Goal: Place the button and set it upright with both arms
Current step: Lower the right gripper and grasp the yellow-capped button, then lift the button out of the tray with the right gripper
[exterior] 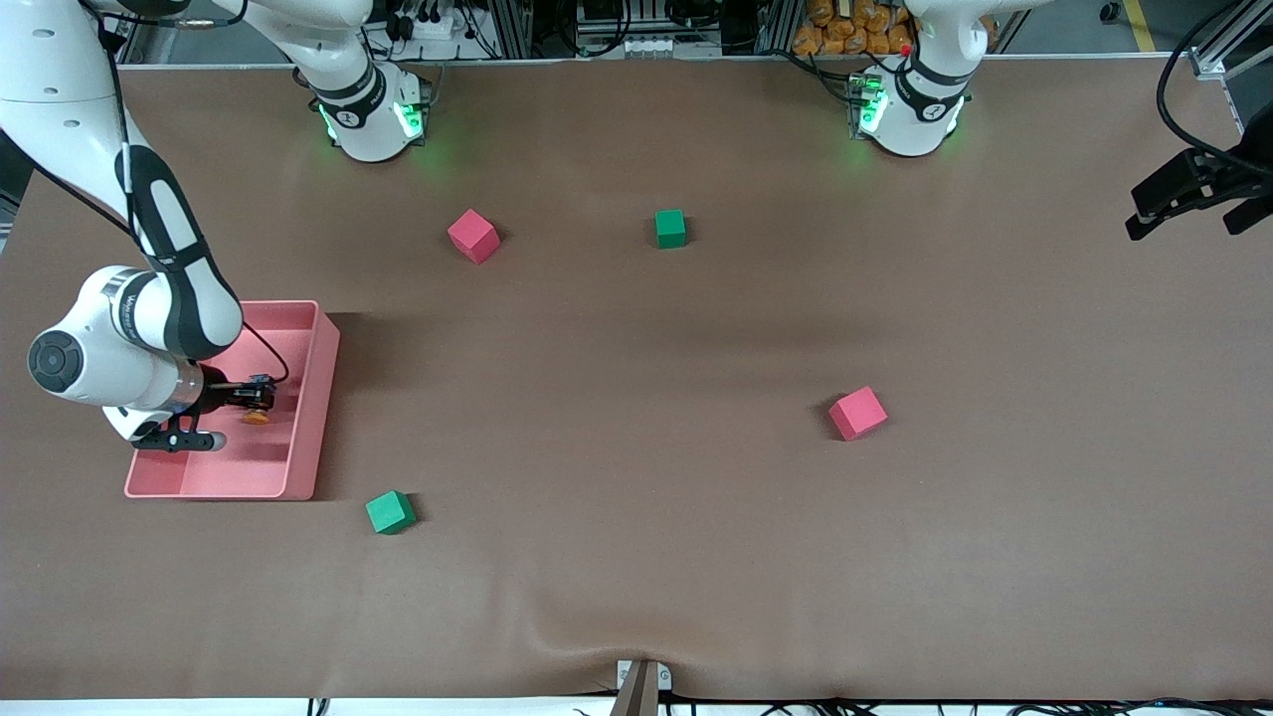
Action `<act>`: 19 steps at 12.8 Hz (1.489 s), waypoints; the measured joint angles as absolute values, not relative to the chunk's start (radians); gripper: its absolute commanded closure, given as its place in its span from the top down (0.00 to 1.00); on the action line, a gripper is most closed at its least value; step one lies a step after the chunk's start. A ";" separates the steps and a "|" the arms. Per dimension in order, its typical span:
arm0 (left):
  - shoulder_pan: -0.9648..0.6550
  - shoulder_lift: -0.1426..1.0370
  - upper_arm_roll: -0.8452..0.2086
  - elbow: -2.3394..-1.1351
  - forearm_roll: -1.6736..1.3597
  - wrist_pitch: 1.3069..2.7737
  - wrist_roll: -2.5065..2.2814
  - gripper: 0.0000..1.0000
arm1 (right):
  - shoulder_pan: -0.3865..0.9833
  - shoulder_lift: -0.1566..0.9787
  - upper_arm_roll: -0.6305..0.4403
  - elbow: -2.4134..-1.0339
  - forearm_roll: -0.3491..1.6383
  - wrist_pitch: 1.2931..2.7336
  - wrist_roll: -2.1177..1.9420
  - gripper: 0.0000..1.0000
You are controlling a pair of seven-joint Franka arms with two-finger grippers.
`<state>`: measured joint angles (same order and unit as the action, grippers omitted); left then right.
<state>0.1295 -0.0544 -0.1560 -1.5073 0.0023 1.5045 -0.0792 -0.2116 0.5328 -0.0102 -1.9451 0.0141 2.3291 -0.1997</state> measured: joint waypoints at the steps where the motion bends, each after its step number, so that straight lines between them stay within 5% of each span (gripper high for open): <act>1: 0.129 -0.056 -0.156 -1.507 0.002 1.500 -0.079 1.00 | -0.212 0.532 -0.010 -1.926 0.014 2.294 -0.204 0.00; 6: 0.129 -0.064 -0.155 -1.506 0.002 1.472 -0.079 1.00 | -0.178 0.511 0.004 -1.569 0.053 1.773 -0.177 0.00; 9: 0.129 -0.076 -0.157 -1.506 0.002 1.469 -0.079 1.00 | -0.059 0.502 0.015 -1.420 0.102 1.639 -0.019 0.00; 13: 0.128 -0.078 -0.158 -1.506 0.002 1.447 -0.079 1.00 | 0.198 0.536 0.022 -1.341 0.206 1.726 0.309 0.00; 19: 0.127 -0.079 -0.159 -1.506 0.002 1.440 -0.079 1.00 | 0.564 0.744 0.022 -1.328 0.237 2.169 0.633 0.00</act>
